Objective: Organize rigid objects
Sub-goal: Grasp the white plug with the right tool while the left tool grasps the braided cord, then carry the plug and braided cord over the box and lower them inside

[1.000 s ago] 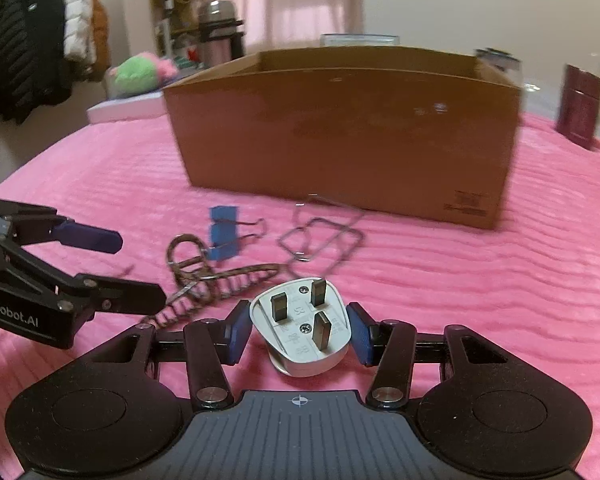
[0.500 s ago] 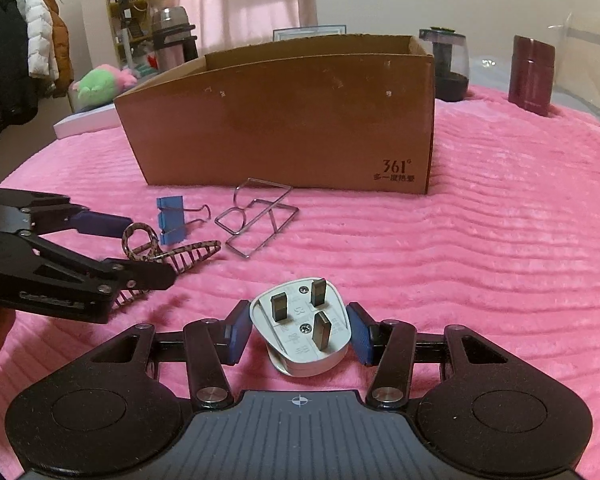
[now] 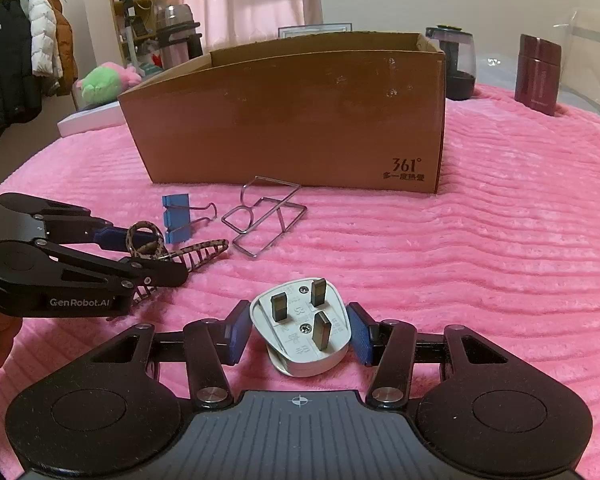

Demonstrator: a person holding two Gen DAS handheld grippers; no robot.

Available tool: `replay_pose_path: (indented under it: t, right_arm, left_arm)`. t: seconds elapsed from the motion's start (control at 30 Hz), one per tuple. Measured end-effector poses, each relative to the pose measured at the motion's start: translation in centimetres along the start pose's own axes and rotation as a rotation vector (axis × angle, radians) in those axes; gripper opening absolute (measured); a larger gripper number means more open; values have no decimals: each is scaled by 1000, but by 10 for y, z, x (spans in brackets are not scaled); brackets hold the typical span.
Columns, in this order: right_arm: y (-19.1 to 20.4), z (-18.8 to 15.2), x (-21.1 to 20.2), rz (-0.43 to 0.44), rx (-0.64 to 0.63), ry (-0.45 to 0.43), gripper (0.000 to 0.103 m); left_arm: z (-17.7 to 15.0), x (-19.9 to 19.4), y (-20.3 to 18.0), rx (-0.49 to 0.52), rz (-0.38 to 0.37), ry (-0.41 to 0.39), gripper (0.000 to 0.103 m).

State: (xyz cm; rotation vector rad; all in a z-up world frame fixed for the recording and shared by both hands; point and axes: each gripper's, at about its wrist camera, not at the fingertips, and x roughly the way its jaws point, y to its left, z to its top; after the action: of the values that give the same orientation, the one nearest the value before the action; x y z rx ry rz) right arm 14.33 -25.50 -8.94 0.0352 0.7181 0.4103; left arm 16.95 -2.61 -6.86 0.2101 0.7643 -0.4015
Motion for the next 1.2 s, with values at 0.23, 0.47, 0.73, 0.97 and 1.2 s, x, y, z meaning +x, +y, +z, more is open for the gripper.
replay_pose_path:
  t: [0.23,0.47,0.73,0.97,1.2]
  right_arm:
    - [5,1,-7,5,-7,-7,48]
    - [15,4,-23,14,-5,-25,48]
    - [26,9,-42,17,-20,-48,48]
    - [32,12,-55,14,-26,-66,48]
    - [38,16,-63,16,-37,-74,48]
  left_arm:
    - [-9,-17,2,-76,-9,13,36]
    - [-18,-42,2,-128,0,10,36]
    - [-17,-69,5,-158,20,-12,36]
    - [-13,-86,4,-162,35,-26,36]
    - [-13,-99,4,-168,44,-38,36]
